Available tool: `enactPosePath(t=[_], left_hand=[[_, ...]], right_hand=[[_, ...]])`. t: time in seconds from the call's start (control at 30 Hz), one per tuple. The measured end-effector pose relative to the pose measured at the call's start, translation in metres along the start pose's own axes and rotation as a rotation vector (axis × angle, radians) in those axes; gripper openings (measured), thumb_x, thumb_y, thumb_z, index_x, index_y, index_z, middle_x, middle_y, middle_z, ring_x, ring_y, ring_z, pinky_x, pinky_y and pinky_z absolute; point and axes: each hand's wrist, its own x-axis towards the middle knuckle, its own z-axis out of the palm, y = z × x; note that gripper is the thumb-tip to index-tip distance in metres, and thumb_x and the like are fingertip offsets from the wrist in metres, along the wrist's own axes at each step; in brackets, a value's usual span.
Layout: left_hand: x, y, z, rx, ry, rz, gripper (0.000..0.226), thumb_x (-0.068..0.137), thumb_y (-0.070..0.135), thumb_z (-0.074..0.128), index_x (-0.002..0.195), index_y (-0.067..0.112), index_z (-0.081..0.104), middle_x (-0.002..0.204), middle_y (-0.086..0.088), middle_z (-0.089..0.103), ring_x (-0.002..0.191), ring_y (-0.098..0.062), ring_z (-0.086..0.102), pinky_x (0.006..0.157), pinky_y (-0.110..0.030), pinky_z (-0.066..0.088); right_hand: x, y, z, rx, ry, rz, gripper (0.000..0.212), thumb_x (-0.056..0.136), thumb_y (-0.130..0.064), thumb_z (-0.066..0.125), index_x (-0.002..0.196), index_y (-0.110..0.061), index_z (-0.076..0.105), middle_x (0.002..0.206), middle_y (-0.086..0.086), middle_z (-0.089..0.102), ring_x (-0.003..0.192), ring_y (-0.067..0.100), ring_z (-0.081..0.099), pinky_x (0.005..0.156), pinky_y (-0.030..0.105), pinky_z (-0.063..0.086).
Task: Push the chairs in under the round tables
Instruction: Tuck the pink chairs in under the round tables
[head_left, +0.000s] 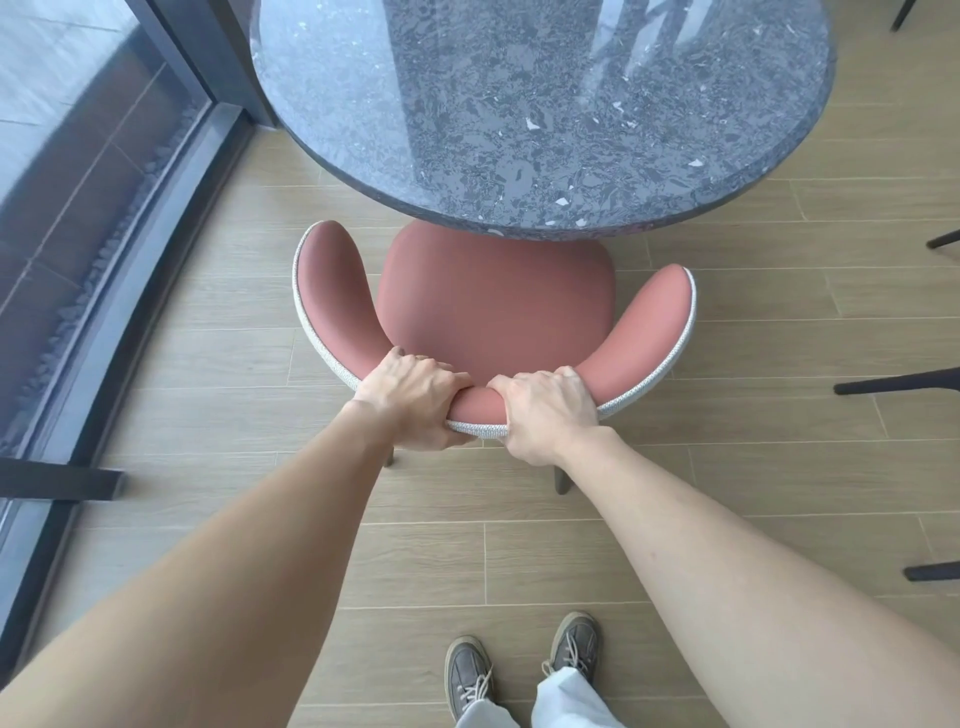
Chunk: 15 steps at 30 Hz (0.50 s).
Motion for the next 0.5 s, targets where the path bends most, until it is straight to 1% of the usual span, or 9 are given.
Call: enactPosePath(t=[0.1, 0.17, 0.27, 0.37, 0.5], left_hand=[[-0.004, 0.015, 0.0, -0.021, -0.01, -0.008, 0.059, 0.089, 0.074, 0.062, 0.131, 0.033, 0.065, 0.124, 0.008, 0.074, 0.118, -0.027, 0.071, 0.105, -0.044, 0.047], [-0.005, 0.033, 0.003, -0.037, 0.02, 0.004, 0.057, 0.091, 0.072, 0.06, 0.128, 0.03, 0.067, 0.121, 0.007, 0.074, 0.116, -0.027, 0.071, 0.104, -0.044, 0.049], [-0.004, 0.067, 0.004, -0.07, 0.054, 0.022, 0.054, 0.094, 0.069, 0.058, 0.124, 0.025, 0.069, 0.116, 0.005, 0.074, 0.111, -0.029, 0.073, 0.094, -0.041, 0.054], [0.0, 0.098, 0.002, -0.095, 0.074, 0.019, 0.05, 0.095, 0.066, 0.058, 0.118, 0.023, 0.07, 0.113, 0.004, 0.075, 0.107, -0.031, 0.073, 0.085, -0.04, 0.052], [0.004, 0.136, -0.001, -0.127, 0.069, 0.023, 0.041, 0.096, 0.059, 0.058, 0.112, 0.023, 0.07, 0.108, 0.004, 0.075, 0.104, -0.031, 0.072, 0.079, -0.039, 0.051]], right_hand=[[-0.009, 0.007, 0.0, 0.001, -0.028, -0.007, 0.042, 0.094, -0.025, 0.069, 0.135, -0.03, 0.062, 0.123, 0.0, 0.076, 0.121, 0.03, 0.07, 0.105, 0.045, 0.042], [-0.021, 0.02, 0.003, -0.008, -0.037, -0.003, 0.043, 0.093, -0.022, 0.068, 0.134, -0.031, 0.063, 0.121, 0.0, 0.077, 0.12, 0.03, 0.071, 0.105, 0.045, 0.042], [-0.041, 0.045, 0.007, -0.041, -0.061, -0.017, 0.046, 0.091, -0.02, 0.07, 0.134, -0.032, 0.063, 0.12, 0.001, 0.077, 0.118, 0.032, 0.071, 0.106, 0.044, 0.043], [-0.06, 0.067, 0.01, -0.036, -0.043, -0.017, 0.046, 0.088, -0.013, 0.068, 0.131, -0.03, 0.066, 0.116, 0.002, 0.078, 0.116, 0.033, 0.072, 0.106, 0.043, 0.046], [-0.085, 0.094, 0.017, -0.013, -0.015, 0.002, 0.043, 0.086, -0.007, 0.067, 0.123, -0.028, 0.071, 0.11, 0.004, 0.078, 0.112, 0.034, 0.072, 0.1, 0.039, 0.048]])
